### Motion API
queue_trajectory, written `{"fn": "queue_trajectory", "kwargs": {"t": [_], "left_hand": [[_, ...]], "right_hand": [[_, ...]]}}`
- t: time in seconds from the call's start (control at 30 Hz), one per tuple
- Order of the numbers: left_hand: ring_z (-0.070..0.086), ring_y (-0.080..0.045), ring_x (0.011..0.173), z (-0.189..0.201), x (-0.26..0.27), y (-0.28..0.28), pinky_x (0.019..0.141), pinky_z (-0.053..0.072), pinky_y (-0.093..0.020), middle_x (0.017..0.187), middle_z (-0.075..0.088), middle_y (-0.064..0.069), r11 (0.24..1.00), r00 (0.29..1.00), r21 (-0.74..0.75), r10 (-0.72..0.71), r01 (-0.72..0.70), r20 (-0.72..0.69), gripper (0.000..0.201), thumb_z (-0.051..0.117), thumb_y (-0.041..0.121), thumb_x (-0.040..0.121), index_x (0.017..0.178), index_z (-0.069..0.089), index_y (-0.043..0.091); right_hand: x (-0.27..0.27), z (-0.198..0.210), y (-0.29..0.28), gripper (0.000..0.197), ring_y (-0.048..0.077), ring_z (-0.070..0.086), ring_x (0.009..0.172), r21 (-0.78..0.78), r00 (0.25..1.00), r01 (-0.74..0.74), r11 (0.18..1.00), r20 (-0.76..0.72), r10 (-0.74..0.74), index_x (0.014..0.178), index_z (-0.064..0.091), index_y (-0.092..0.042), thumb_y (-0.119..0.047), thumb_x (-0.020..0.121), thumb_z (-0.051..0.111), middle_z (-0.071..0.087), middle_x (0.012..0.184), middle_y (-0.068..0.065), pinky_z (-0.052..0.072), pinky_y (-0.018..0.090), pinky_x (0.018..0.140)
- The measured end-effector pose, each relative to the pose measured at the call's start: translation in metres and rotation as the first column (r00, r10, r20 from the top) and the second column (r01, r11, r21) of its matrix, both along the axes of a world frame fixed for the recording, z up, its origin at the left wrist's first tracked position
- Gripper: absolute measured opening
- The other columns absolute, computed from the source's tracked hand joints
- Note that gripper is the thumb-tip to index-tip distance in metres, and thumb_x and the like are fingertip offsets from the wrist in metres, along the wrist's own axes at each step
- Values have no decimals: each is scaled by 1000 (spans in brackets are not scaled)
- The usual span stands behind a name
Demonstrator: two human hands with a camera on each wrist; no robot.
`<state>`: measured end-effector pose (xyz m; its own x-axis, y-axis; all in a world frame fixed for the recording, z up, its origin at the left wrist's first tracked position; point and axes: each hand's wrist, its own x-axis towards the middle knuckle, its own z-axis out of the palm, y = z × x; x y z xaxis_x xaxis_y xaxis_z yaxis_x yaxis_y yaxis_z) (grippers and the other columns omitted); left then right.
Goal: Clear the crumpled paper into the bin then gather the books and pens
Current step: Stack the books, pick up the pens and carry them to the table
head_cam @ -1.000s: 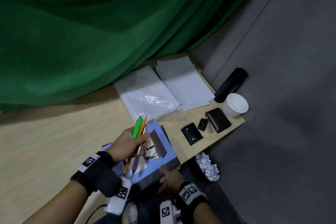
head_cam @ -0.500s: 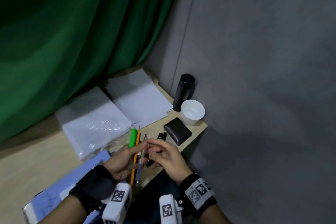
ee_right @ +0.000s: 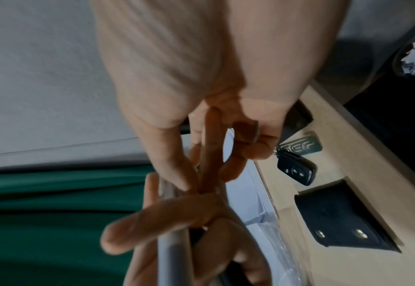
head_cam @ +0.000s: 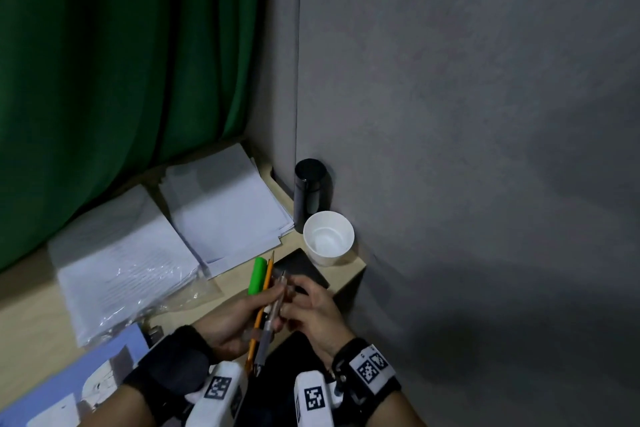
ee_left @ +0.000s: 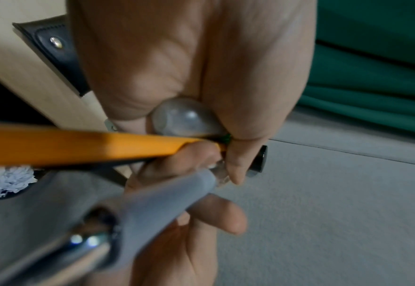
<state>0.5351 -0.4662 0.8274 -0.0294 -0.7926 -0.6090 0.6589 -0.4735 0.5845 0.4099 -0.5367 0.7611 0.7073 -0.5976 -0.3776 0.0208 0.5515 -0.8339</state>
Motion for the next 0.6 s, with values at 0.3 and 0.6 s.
{"fn": "queue_trajectory", "kwargs": {"t": [0.3, 0.6], "left_hand": [[48, -15, 37, -23, 27, -17, 40, 37, -19, 51, 51, -9, 977, 986, 140, -164, 161, 6, 47, 89, 40, 57, 77, 58, 11], [51, -12, 40, -35, 52, -15, 40, 39, -17, 90, 68, -20, 995, 995, 96, 26, -17, -94, 38, 73, 24, 80, 116, 62, 17]], "right_hand": [[9, 12, -9, 26, 13, 62, 64, 231, 998, 26, 973, -60, -13, 94, 68, -12, -4, 70, 63, 70, 77, 2, 38, 26, 63], [16, 0, -22, 22, 17, 65, 55, 310, 958, 285, 907, -135, -254, 104, 59, 3, 13, 92, 44, 68, 73, 15, 54, 24, 55]]}}
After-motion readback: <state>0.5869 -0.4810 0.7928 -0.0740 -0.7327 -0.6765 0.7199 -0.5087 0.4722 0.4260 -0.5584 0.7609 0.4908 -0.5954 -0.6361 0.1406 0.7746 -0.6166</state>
